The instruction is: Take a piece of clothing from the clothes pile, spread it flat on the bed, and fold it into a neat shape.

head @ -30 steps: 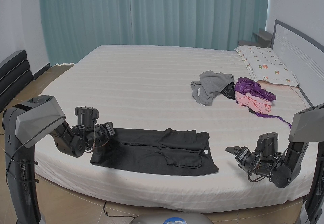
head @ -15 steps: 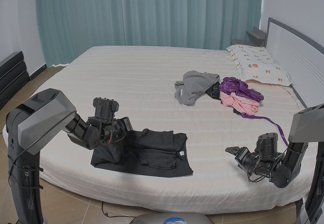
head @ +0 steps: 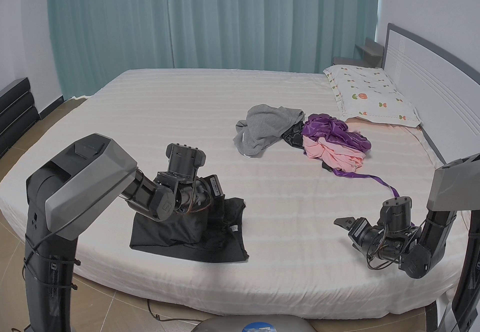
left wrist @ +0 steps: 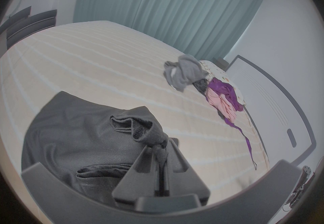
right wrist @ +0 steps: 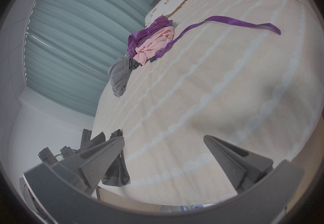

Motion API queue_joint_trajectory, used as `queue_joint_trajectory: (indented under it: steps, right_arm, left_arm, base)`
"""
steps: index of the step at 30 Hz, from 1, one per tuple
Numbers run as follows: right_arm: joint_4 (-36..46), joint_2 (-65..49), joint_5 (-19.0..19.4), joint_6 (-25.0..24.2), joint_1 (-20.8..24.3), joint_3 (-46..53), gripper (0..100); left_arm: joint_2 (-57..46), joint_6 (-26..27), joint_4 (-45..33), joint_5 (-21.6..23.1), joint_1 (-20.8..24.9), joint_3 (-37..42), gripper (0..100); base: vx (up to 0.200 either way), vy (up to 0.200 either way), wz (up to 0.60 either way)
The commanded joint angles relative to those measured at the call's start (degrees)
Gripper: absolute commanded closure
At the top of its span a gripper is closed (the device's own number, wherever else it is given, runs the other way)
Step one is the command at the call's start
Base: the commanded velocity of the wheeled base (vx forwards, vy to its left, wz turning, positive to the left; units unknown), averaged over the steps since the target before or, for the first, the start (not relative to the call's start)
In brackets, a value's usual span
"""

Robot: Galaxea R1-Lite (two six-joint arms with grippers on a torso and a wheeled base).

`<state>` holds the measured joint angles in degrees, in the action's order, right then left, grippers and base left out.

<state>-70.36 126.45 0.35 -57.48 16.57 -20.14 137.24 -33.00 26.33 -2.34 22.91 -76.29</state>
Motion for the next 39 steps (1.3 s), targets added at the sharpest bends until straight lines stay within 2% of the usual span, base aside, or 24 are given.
queue_joint_trajectory:
  steps: [1, 9, 10, 13, 14, 17, 25, 31, 33, 39]
  right_arm:
    - [0.0, 0.1, 0.0, 0.0, 0.1, 0.0, 0]
    - [0.0, 0.5, 0.0, 0.1, 0.4, 0.0, 0]
    - [0.0, 0.5, 0.0, 0.1, 0.4, 0.0, 0]
    - [0.0, 0.5, 0.0, 0.1, 0.5, 0.0, 0]
    - [0.0, 0.5, 0.0, 0.1, 0.4, 0.1, 0]
    - [0.0, 0.5, 0.0, 0.1, 0.5, 0.1, 0]
    - [-0.1, 0.5, 0.0, 0.1, 0.4, 0.2, 0]
    - [0.0, 0.5, 0.1, 0.1, 0.5, 0.2, 0]
    - [0.0, 0.5, 0.9, 0.1, 0.4, 0.3, 0]
    - [0.0, 0.5, 1.2, 0.1, 0.4, 0.4, 0]
  left_arm:
    - [1.9, -0.1, -1.0, 0.0, 1.4, -1.8, 100]
    - [4.3, -0.2, -1.5, -2.1, 2.4, -3.6, 100]
    - [4.4, -0.2, -1.5, -2.2, 2.4, -3.8, 0]
    - [4.3, -1.1, -1.4, -2.3, 2.4, -3.8, 0]
    - [4.0, -3.2, -1.4, -2.4, 2.6, -3.9, 0]
    - [3.1, -5.0, -1.4, -2.6, 3.3, -3.1, 0]
    - [-4.3, -10.2, -0.8, -3.2, 3.4, 3.2, 0]
    - [-9.5, -18.1, -0.1, -2.4, 0.6, 10.6, 0]
    - [-10.4, -21.8, 2.1, -0.9, -1.5, 14.5, 0]
    - [-10.9, -28.0, 9.4, 2.3, -4.5, 22.2, 0]
  base:
    - [0.0, 0.0, 0.0]
    - [0.0, 0.0, 0.0]
    - [0.0, 0.0, 0.0]
    - [0.0, 0.0, 0.0]
    - [0.0, 0.0, 0.0]
    - [0.0, 0.0, 0.0]
    - [0.0, 0.0, 0.0]
    - [0.0, 0.0, 0.0]
    - [0.0, 0.0, 0.0]
    - [0.0, 0.0, 0.0]
